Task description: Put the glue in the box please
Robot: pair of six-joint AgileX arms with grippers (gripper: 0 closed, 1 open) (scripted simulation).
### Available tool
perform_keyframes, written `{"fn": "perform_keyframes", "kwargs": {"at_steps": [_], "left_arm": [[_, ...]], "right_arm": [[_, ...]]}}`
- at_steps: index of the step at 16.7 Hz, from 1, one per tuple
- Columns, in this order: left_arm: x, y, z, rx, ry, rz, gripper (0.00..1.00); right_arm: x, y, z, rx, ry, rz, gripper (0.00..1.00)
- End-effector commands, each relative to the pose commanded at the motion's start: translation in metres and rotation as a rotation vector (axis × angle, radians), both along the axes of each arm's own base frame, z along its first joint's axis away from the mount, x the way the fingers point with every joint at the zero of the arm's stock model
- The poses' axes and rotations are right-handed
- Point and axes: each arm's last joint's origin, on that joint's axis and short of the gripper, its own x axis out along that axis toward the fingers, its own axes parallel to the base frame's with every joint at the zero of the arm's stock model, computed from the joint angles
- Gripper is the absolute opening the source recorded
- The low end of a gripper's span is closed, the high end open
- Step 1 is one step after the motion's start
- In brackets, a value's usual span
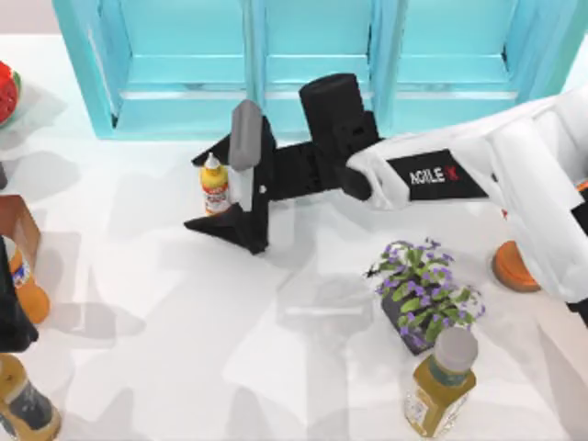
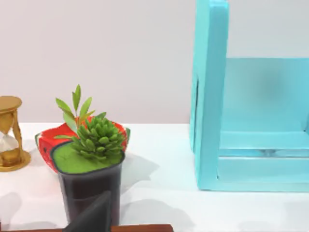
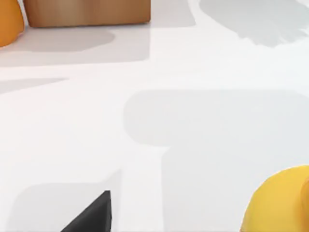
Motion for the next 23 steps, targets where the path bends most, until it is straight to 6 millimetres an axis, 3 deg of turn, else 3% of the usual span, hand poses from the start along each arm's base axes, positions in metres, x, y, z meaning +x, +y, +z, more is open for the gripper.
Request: {"fn": "perform_keyframes", "kwargs": {"at_steps": [1, 14, 23], "left_arm": [[0.0, 0.0, 0.0, 0.0, 0.0, 0.0, 1.0], [0.0, 0.0, 0.0, 0.0, 0.0, 0.0, 1.0], [0.0, 0.0, 0.0, 0.0, 0.0, 0.0, 1.0]], "right_arm": [[0.0, 0.0, 0.0, 0.0, 0.0, 0.0, 1.0], [0.0, 0.0, 0.0, 0.0, 0.0, 0.0, 0.02], [0.0013, -0.0018, 0.0005, 0.0, 0.0, -0.004, 0.0]]}}
